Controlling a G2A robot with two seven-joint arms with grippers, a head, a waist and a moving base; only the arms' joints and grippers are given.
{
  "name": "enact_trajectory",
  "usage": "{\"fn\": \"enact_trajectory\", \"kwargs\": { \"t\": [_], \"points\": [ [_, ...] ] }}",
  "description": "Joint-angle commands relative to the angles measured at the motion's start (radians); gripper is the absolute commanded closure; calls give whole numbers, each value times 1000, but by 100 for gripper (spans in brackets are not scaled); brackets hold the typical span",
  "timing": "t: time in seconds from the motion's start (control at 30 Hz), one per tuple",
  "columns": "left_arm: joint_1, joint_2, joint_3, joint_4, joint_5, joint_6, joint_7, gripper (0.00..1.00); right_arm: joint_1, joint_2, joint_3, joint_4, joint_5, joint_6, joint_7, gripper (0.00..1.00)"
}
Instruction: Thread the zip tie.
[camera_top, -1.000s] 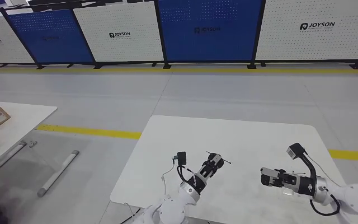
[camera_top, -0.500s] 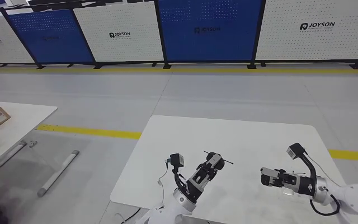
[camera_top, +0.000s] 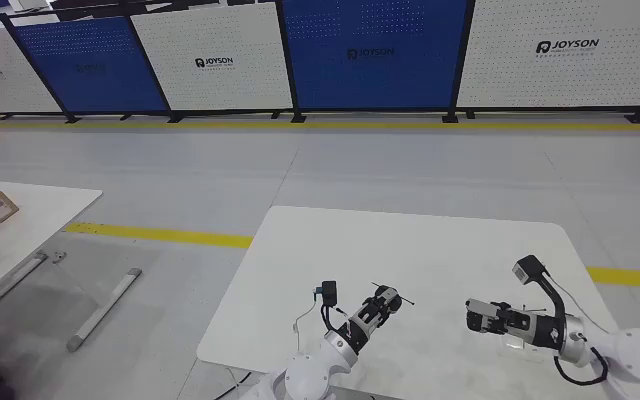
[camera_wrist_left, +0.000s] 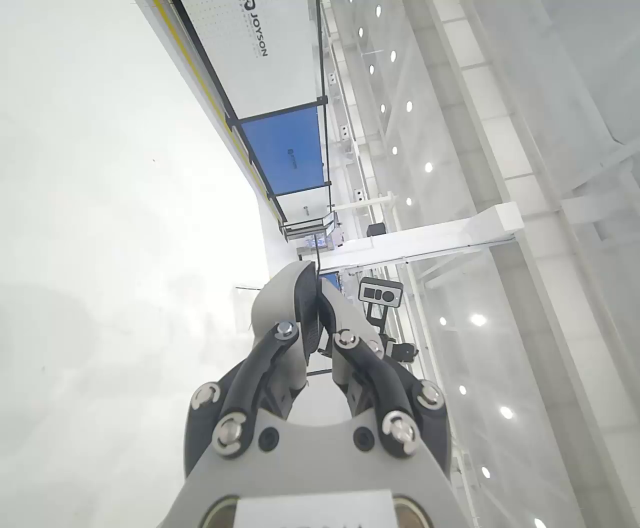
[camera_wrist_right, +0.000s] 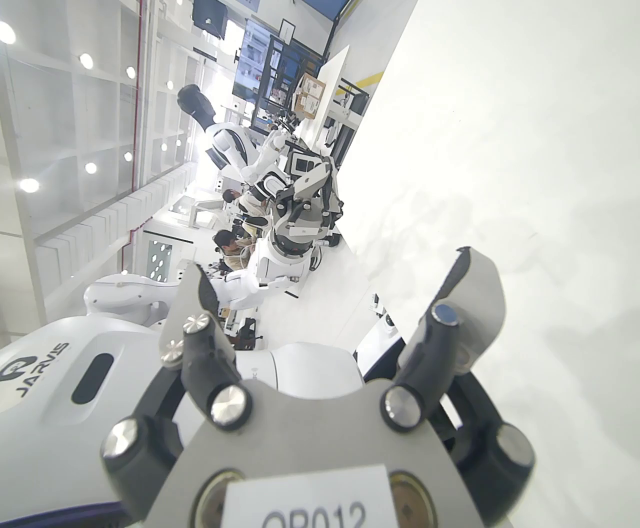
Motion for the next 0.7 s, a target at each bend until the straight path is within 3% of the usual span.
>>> {"fn": "enact_trajectory", "kwargs": {
  "t": [0.0, 0.2, 0.27, 0.43, 0.6, 0.67],
  "points": [
    [1, 0, 0, -1, 1, 0, 1, 100, 0, 0, 0, 0, 0, 0, 0, 0],
    [1, 0, 0, -1, 1, 0, 1, 100, 0, 0, 1, -2, -2, -2, -7, 0],
    [1, 0, 0, -1, 1, 0, 1, 100, -6, 3, 16, -20, -46, -39, -14, 0],
    [1, 0, 0, -1, 1, 0, 1, 100, -16, 30, 125, -31, -192, -59, 31, 0],
    [1, 0, 0, -1, 1, 0, 1, 100, -39, 57, 240, -46, -260, -78, 123, 0],
    [1, 0, 0, -1, 1, 0, 1, 100, -31, 68, 265, -51, -379, -67, 142, 0]
  ]
}}
